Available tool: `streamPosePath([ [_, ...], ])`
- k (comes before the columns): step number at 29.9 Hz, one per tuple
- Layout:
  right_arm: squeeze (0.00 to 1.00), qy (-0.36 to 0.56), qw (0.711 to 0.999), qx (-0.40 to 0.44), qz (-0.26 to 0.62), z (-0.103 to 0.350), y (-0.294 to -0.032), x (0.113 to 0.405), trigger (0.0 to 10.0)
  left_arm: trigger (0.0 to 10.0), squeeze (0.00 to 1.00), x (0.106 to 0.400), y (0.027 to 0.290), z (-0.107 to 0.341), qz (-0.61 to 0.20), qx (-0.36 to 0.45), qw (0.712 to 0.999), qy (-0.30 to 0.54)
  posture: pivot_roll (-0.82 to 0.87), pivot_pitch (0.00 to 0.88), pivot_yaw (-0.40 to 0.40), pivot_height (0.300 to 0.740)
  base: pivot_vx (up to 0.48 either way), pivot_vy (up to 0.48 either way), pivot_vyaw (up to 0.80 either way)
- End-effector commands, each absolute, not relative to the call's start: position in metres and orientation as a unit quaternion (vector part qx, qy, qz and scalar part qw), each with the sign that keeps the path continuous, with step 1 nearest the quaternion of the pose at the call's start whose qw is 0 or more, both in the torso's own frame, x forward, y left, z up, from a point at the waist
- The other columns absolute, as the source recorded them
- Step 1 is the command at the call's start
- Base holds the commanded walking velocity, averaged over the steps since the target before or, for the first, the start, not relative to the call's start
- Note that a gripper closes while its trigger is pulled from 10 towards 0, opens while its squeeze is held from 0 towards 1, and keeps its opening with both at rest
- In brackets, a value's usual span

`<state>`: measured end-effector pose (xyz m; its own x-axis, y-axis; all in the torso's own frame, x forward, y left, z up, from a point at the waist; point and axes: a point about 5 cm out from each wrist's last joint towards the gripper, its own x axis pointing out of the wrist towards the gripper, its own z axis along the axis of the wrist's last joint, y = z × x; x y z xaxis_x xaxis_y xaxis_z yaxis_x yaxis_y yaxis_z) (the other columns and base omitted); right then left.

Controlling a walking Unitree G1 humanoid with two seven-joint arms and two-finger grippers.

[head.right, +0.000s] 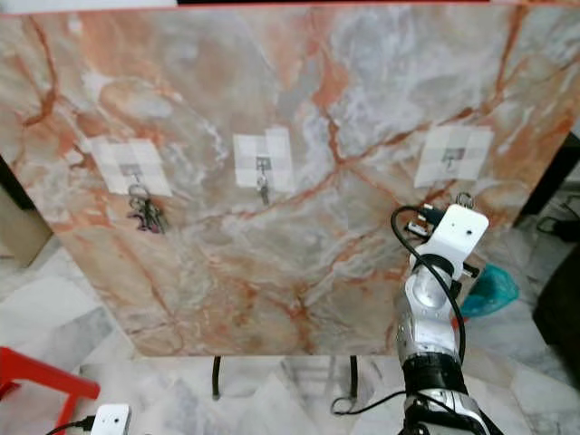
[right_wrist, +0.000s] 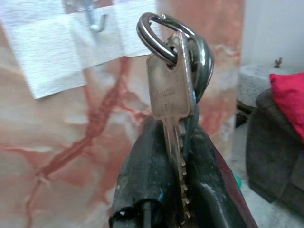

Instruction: Hang keys on a hook

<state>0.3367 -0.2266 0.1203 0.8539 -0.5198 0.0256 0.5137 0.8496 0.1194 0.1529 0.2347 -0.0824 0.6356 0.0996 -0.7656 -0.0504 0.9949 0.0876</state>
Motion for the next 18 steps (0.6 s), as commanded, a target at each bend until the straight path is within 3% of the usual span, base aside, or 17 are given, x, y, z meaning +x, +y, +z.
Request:
streamPosePath([
  [1, 0.0, -0.041, 0.962, 0.059, -0.263, 0.124, -0.222, 0.337, 10.0, 10.0, 0.0, 0.15, 0.233, -0.084, 0.031, 0.037, 0.902, 0.428, 0.0, 0.0, -0.033, 0.74, 0.0, 0.0, 0.0],
  [9, 0.0, -0.036, 0.965, 0.051, -0.255, 0.112, -0.219, 0.324, 10.0, 10.0, 0.0, 0.15, 0.23, -0.085, 0.027, 0.035, 0.903, 0.427, 0.0, 0.0, -0.035, 0.74, 0.0, 0.0, 0.0],
  [18, 0.0, -0.013, 0.965, 0.006, -0.262, 0.084, -0.231, 0.28, 10.0, 10.0, 0.0, 0.15, 0.23, -0.084, 0.026, 0.038, 0.904, 0.425, 0.0, 0.0, -0.037, 0.74, 0.0, 0.0, 0.0],
])
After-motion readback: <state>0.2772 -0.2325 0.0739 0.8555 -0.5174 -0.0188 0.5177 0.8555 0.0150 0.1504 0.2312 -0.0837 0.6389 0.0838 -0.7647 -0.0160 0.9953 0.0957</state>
